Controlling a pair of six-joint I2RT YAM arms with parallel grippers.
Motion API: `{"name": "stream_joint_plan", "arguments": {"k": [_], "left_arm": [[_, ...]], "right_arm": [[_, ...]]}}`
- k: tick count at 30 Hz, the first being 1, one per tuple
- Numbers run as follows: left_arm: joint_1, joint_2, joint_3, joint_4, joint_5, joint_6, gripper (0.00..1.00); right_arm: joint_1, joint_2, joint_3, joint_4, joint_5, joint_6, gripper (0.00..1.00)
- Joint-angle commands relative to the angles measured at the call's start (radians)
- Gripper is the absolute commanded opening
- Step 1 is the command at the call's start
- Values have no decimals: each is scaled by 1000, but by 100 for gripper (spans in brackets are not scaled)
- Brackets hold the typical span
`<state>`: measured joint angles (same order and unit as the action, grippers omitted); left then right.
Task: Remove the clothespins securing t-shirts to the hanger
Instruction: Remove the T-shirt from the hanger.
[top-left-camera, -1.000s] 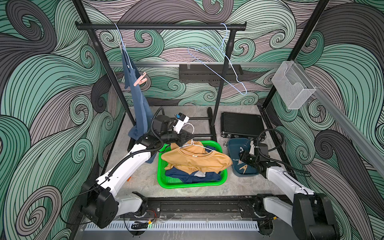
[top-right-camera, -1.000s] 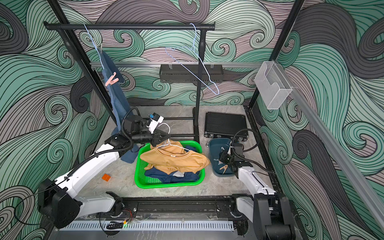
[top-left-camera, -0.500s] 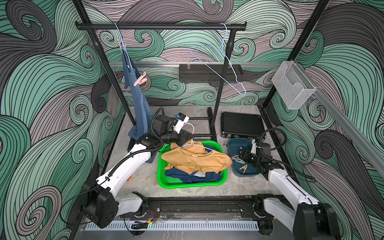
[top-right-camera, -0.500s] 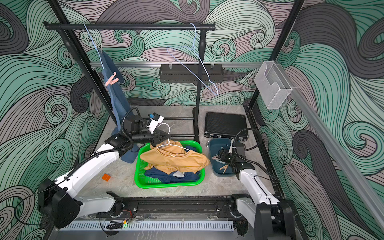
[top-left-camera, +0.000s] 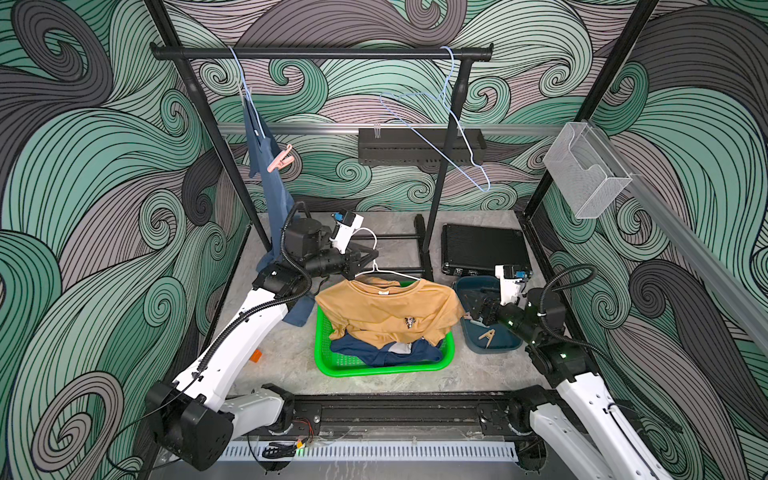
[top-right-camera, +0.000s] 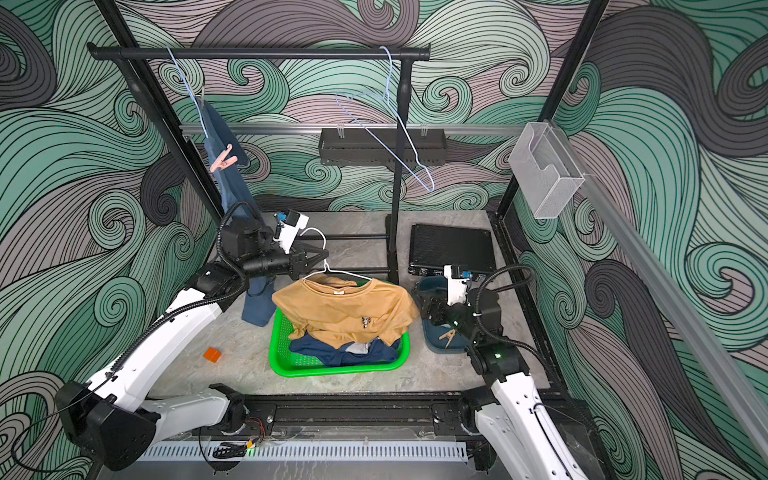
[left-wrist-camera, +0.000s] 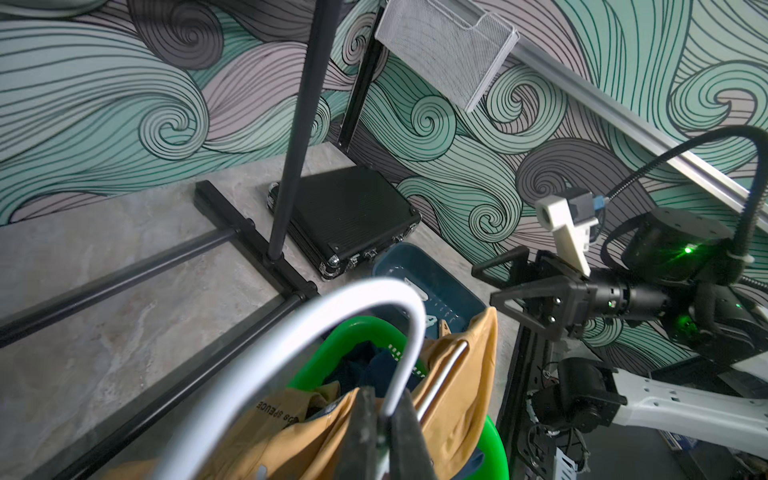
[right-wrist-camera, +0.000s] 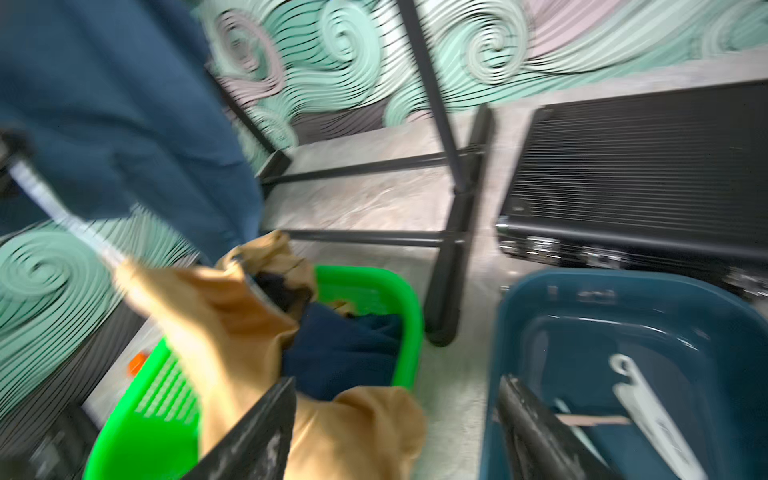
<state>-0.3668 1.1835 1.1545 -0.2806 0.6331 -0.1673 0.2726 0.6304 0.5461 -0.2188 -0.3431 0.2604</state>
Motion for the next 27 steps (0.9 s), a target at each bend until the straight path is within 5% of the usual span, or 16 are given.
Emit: {"name": "stream_joint_plan", "arguments": {"k": [1,8,16,18,27], "left_arm": [[27,-30,40,-17,20,1,0],[57,-42,42,-35,45,12,0],[65,-43,49,-37,53,6,0],[66,-45,48,-34,53,5,0],[82,-43,64,-41,37,9,0]], "right_arm": [[32,-9,16,17,-86,-93,78],[43,-80,-55,86,-201,-109,80],[72,85,-17,131,-224,-143,71],[83,115,-4,141,-221,-152,65],[104,89,-15,119,-156,-130,7]]}}
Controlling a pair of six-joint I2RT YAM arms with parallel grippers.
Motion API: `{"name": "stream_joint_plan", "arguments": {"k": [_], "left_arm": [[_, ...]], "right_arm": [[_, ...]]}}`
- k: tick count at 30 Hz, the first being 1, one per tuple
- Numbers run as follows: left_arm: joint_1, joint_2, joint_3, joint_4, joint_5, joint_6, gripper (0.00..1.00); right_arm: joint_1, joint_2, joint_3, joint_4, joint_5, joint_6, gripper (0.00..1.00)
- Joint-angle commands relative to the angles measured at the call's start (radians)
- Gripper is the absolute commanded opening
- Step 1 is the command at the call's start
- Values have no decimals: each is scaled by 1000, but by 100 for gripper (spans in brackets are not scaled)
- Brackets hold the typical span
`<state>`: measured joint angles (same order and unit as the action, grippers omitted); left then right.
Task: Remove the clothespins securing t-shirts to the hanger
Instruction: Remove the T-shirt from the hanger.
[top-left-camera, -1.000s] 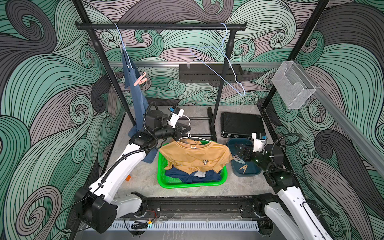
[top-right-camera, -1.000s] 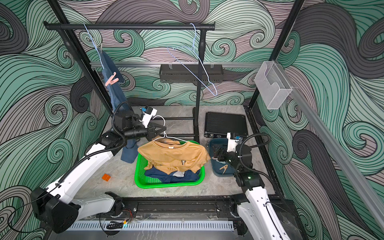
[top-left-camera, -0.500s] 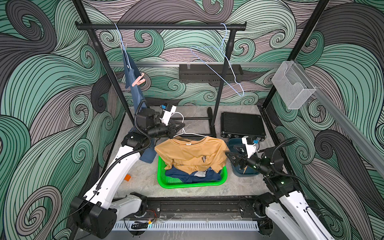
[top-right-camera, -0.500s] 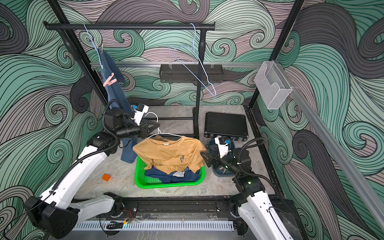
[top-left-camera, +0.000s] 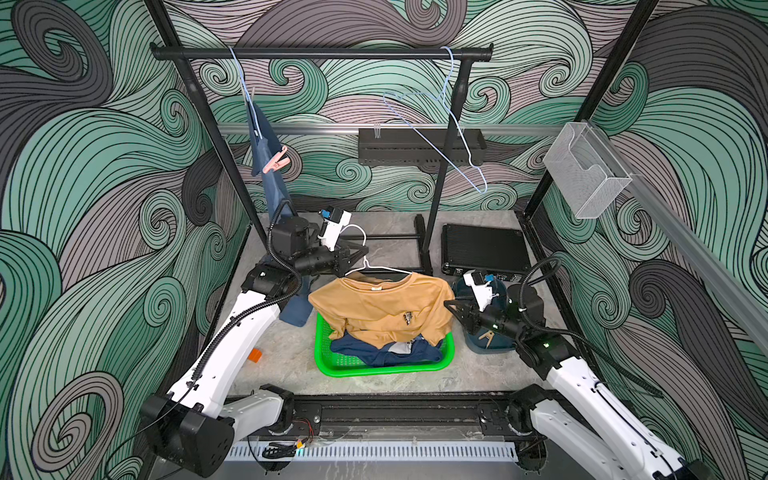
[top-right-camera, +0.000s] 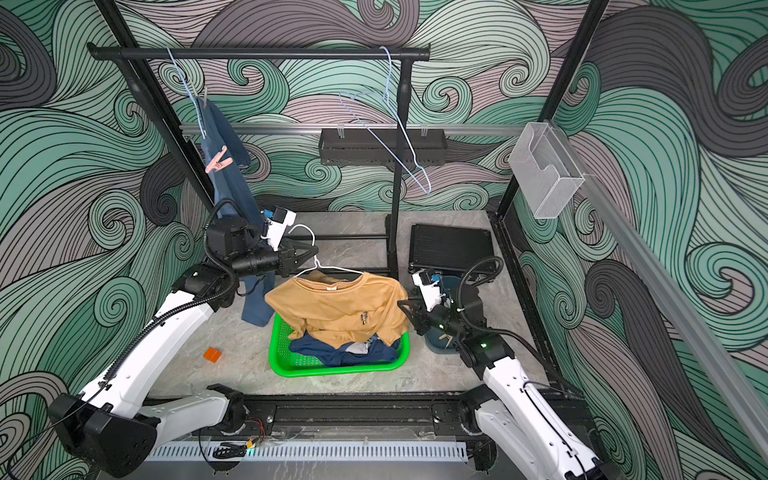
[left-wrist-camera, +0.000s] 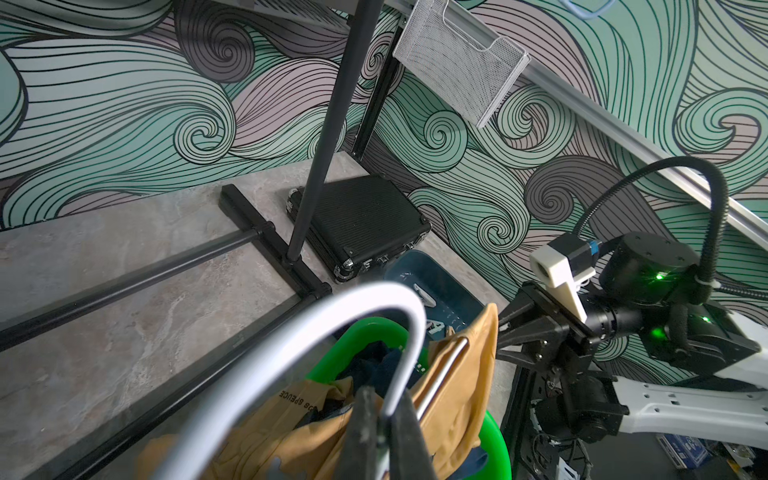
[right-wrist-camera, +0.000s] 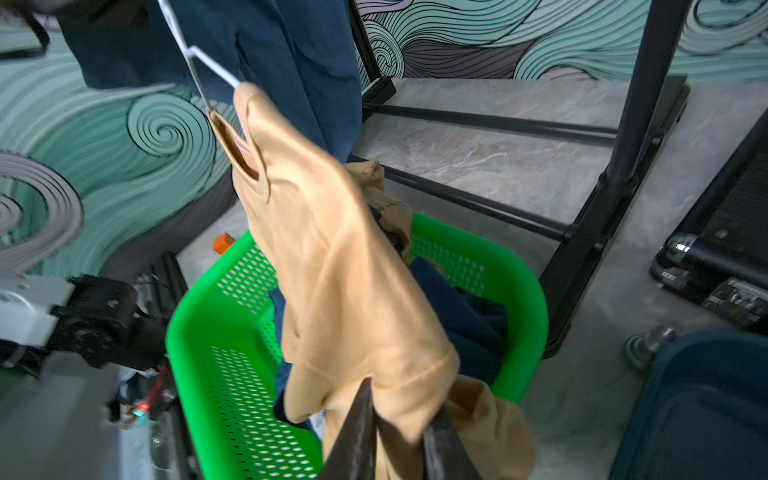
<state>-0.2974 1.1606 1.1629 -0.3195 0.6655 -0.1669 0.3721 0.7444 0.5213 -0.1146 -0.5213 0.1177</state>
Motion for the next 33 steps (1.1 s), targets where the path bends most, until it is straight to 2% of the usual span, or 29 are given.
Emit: {"name": "stream_joint_plan", "arguments": {"k": [1,6,15,22,33], "left_arm": [[15,-21,59,-6,3,13,0],[34,-24,75,-24,-19,26,0],[80,-47,94,-34,-44,35,0],[132,-64,111,-50,-55,37,0],[168,-72,116,-45,-25,25,0]], "right_arm": [[4,-36,0,18,40,28,0],[5,-69,-30,14,119,77,0],[4,-109,-66,-44,370,213,0],[4,-109,-48,-137,494,214,0],[4,-126,-49,-168,539,212,0]]}}
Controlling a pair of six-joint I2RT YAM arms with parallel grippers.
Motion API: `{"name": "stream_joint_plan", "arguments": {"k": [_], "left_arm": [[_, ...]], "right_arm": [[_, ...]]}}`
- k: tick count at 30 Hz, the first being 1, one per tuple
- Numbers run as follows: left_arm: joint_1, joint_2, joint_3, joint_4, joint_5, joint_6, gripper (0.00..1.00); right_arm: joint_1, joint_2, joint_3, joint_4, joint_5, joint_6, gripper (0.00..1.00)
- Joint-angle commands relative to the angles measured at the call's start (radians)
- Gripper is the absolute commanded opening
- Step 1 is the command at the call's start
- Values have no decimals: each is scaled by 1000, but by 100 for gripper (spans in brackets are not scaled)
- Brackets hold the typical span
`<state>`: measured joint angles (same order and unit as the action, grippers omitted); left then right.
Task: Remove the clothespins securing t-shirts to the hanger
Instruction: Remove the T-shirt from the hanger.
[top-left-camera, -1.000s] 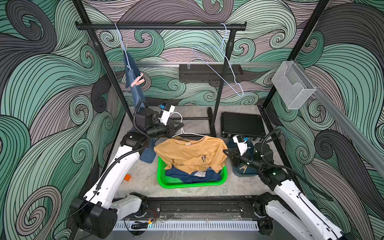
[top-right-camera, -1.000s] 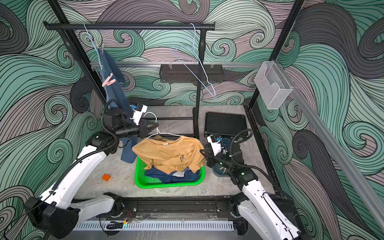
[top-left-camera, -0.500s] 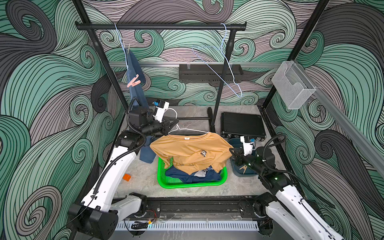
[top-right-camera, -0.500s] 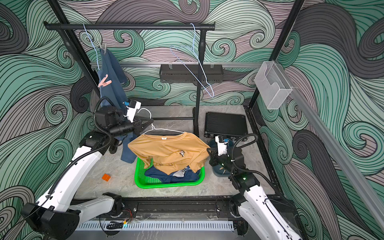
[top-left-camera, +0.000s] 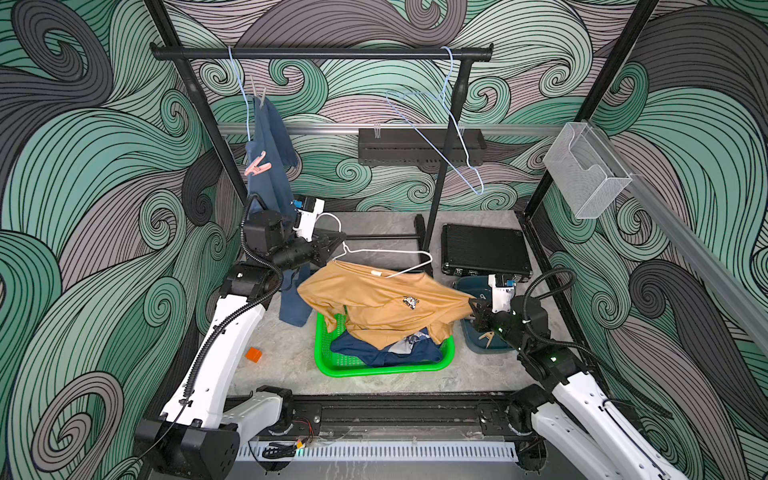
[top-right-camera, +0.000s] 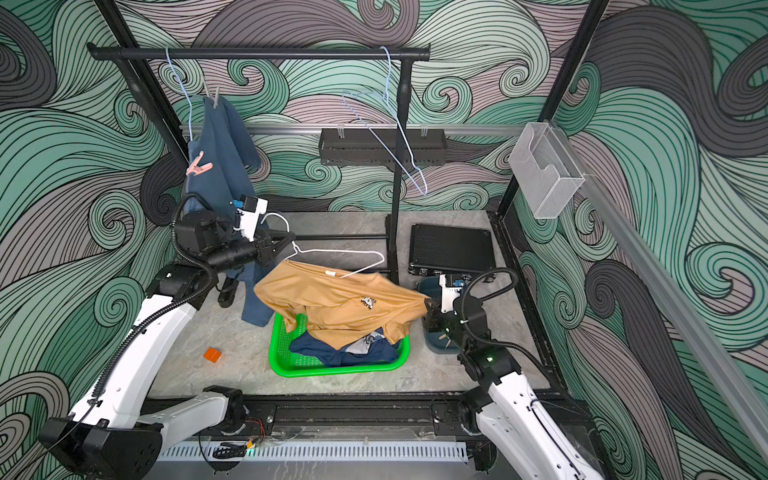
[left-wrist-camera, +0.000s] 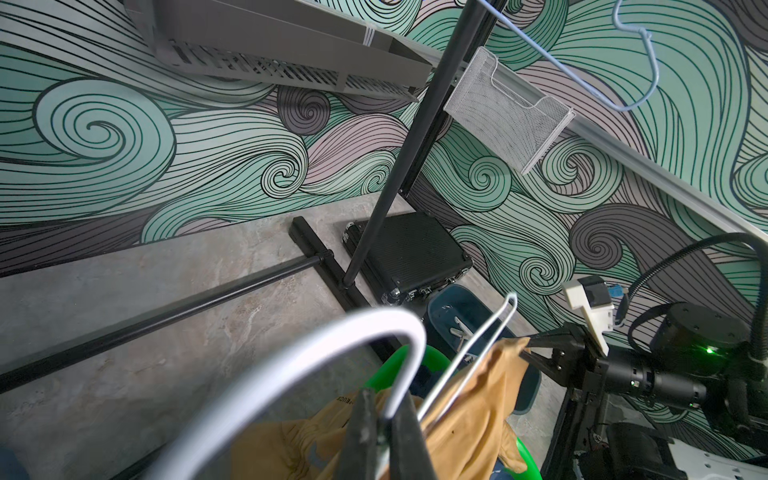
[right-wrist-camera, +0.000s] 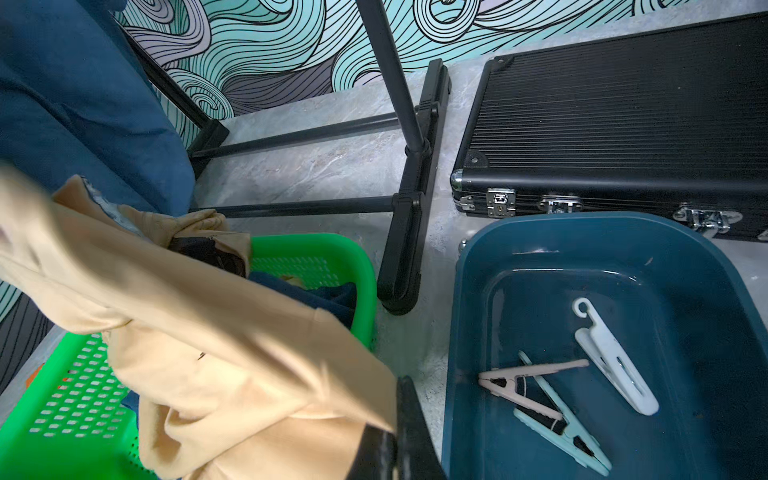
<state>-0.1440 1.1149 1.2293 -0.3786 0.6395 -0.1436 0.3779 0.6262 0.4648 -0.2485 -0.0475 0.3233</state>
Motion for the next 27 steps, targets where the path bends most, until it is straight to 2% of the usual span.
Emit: {"name": "stream_joint_plan", "arguments": {"k": [1,4,9,14,18,22,25,27], "left_arm": [[19,-29,54,-3,-10,21,0],[44,-35,55,10,15,9,0],[41,-20,38,98,143,-56,0],[38,-34,3,236,167,-196,0],[28,-38,10,304,168,-264,0],[25,-40,42,280,167,-253,0],[24,-49,49,252,145,-240,0],[24,-52,47,256,141,-244,0]], "right_arm": [[-2,-9,6,-38,75,7,0],[-3,-18,6,-27,45,1,0],[2,-6,38,76,-128,41,0],[64,50,129,95,-231,48,0],[207,121,176,133,-218,56,0],[413,212,212,177,-169,48,0],[574,276,263,201,-107,-18,0],[601,311,291,212,-81,-19,0]]}}
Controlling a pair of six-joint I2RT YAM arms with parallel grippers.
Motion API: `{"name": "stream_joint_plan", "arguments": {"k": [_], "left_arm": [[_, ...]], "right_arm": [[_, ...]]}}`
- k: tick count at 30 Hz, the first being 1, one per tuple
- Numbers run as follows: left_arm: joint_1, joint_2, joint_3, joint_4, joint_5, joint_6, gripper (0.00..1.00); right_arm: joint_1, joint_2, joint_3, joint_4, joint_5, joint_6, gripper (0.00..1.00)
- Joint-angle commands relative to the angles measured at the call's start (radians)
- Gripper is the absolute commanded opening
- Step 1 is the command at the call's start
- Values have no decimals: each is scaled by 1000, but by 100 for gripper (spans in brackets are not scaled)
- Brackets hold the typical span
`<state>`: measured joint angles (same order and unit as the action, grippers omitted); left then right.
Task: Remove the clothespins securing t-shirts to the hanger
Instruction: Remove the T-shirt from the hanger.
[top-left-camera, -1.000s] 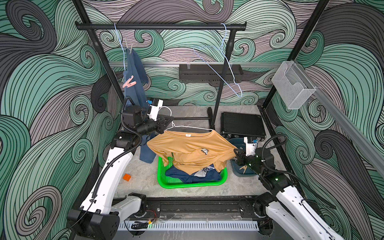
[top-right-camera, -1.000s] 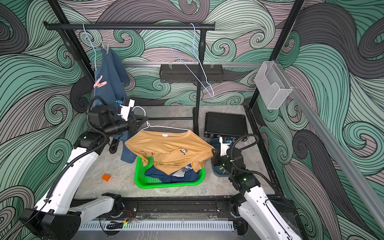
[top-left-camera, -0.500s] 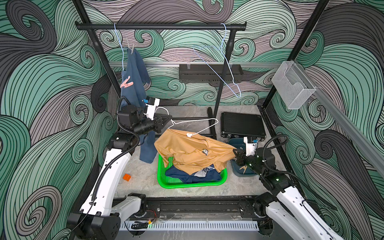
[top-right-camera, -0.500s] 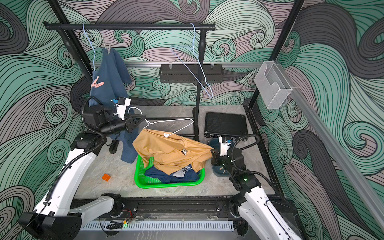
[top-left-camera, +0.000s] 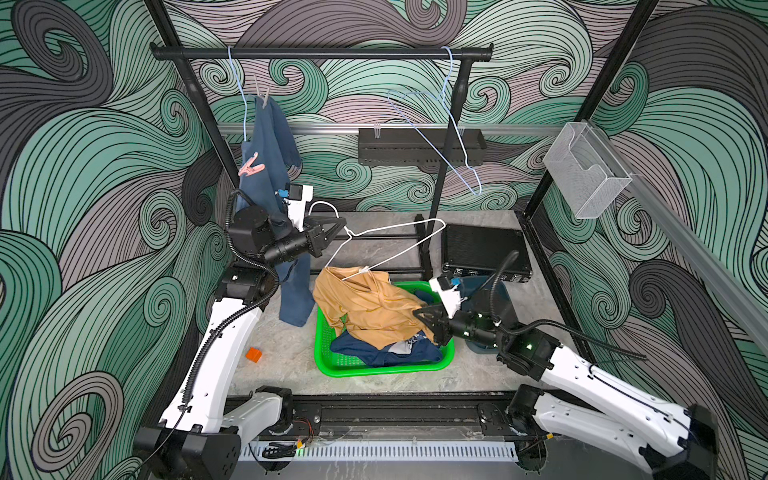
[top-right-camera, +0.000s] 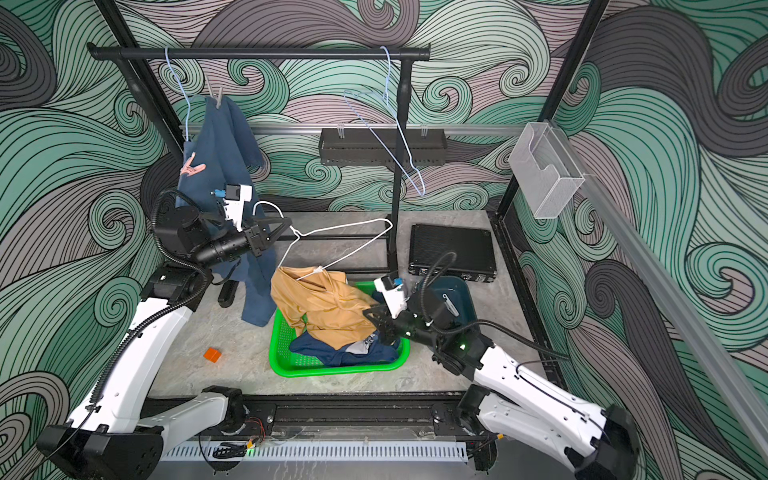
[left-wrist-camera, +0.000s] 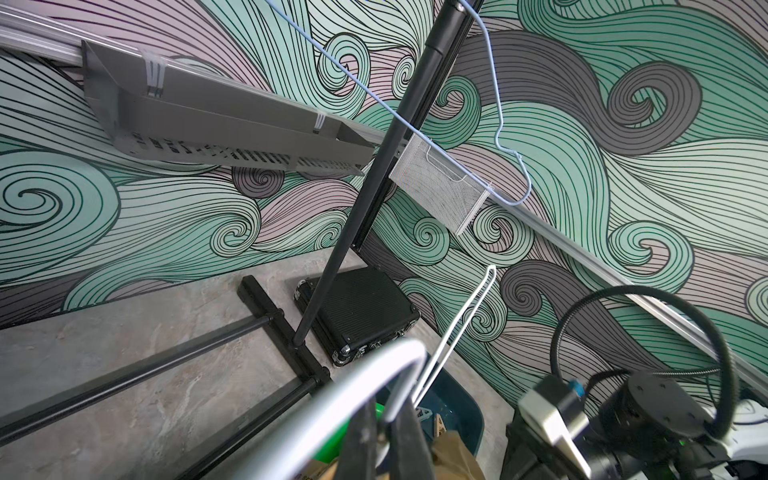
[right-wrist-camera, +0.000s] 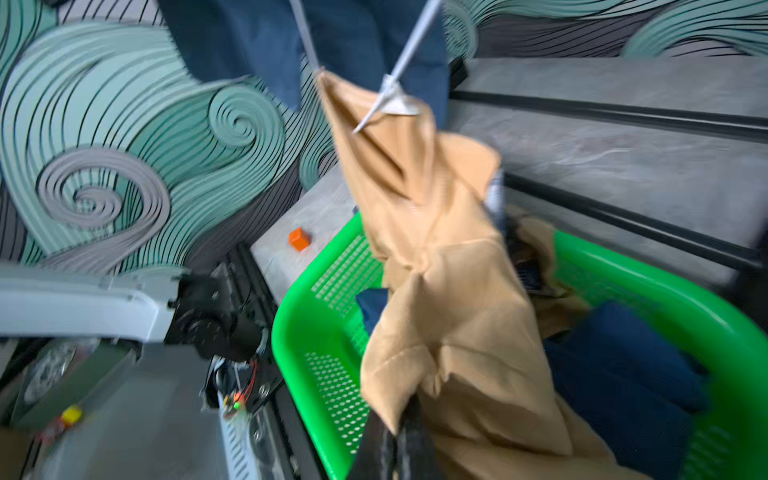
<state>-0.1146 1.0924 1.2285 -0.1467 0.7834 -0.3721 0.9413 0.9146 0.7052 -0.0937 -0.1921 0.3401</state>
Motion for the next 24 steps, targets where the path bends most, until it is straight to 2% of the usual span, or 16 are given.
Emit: {"name": "stream_joint_plan", "arguments": {"k": [1,6,13,21,23,24], "left_arm": [[-5,-29,50,28,-4,-20,0],[-5,-22,69,64,-3,-62,0],[-18,-8,59,199,10,-207,0],[-92,-5,52,269,-4,-287,0],[-110,-4,57,263,-23,-260,0],[-114,-4,62,248,-28,-242,0]], "right_arm": [[38,37,59,69,68,-26,0],[38,71,33,93,125,1,0],[28,106,-61,120,226,39,0],[-64,170,-23,0,268,33,0],[-78,180,-15,-19,259,28,0],[-81,183,-12,-27,255,22,11]]}}
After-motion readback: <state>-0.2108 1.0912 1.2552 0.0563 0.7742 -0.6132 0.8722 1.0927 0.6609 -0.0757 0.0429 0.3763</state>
